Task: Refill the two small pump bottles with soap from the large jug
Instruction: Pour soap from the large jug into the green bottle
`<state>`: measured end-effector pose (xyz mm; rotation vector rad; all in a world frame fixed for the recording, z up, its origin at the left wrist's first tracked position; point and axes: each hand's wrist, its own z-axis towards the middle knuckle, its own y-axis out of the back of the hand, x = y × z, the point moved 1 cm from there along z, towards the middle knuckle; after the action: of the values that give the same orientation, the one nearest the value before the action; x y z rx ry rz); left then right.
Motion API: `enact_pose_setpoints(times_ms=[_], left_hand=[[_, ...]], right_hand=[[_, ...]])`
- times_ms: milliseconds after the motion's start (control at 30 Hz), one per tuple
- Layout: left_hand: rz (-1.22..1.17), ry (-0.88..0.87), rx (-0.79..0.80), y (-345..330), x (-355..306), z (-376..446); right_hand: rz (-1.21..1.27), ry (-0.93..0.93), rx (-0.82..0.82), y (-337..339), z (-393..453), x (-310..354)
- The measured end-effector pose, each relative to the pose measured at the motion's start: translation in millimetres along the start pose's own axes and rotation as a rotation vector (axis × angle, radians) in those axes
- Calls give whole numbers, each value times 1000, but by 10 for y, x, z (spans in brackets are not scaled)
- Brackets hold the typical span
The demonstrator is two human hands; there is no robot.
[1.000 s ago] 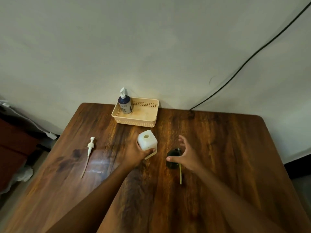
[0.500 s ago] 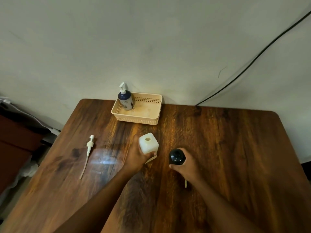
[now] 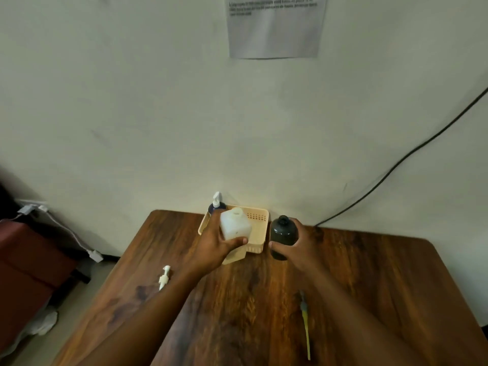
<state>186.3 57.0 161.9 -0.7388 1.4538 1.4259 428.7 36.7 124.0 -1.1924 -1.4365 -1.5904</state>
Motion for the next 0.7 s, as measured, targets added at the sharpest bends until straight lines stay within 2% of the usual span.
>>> enact_pose_setpoints(times_ms=[233,367,533,700], left_hand=[[98,-128,-25,777,-820,400],[107,-194,-67,1092,-1212,530],[174,-307,-19,1371,-1600,566],[302,-331,49,1541,-1878,598]], right_hand=[[34,208,-91,142,140,1157],[60,276,-77,202,173,1639],[68,315,-67,264,153,2057],[53,353,-59,246,93,2279]])
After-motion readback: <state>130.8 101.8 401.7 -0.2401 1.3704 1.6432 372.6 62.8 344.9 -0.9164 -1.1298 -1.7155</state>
